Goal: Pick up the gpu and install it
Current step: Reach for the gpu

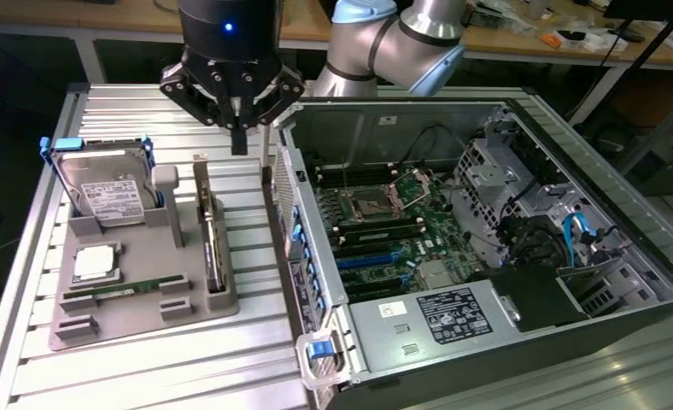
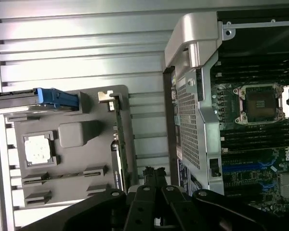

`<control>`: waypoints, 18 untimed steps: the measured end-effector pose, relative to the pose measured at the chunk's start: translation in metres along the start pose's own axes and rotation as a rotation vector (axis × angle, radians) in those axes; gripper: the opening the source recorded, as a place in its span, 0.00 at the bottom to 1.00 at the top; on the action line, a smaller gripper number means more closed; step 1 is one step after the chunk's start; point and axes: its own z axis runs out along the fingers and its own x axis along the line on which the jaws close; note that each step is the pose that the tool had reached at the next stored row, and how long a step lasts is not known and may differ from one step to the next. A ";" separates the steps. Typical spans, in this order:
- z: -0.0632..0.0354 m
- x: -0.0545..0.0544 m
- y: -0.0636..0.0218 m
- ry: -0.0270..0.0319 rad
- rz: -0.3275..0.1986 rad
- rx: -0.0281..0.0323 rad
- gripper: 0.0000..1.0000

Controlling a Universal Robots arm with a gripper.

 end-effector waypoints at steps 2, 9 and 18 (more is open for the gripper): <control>-0.0001 0.005 -0.0005 -0.0008 0.000 -0.0003 0.11; -0.0004 0.024 -0.0024 -0.0037 0.000 -0.0013 0.11; -0.0002 0.039 -0.0040 0.0011 0.004 -0.0152 0.11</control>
